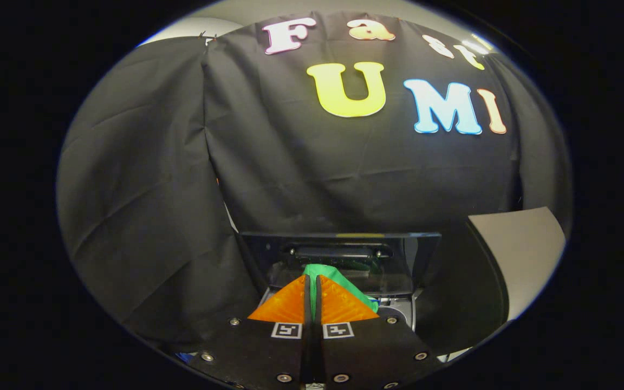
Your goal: Put the clothes into the washing machine and then close the washing machine lid.
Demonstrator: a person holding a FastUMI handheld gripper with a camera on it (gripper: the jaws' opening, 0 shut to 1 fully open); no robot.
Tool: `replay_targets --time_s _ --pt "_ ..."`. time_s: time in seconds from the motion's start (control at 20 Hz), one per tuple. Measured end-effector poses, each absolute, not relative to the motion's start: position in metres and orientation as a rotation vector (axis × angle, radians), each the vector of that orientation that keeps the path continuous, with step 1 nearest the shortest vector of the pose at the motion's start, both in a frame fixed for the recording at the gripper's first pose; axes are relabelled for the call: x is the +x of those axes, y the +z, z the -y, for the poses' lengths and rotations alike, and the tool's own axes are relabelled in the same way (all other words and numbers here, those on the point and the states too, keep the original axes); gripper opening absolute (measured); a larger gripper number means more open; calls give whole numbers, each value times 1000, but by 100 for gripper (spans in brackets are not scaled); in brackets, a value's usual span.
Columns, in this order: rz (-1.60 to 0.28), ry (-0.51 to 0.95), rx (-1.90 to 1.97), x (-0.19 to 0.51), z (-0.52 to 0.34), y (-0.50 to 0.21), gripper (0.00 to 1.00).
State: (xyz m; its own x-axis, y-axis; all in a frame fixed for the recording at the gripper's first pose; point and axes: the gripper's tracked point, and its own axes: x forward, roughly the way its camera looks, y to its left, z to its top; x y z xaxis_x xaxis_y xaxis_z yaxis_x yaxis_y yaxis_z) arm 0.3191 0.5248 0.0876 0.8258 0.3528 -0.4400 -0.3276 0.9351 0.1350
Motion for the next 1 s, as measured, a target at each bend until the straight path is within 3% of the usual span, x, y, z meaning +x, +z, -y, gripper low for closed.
replay_targets --time_s 0.6,0.9,0.95,1.0 --pt "-680 332 -51 322 -525 -81 0" --pt "-733 306 -85 328 -511 -114 0" --pt "-743 270 -93 330 -505 -116 4" --pt "-773 259 -85 331 -500 -125 35"
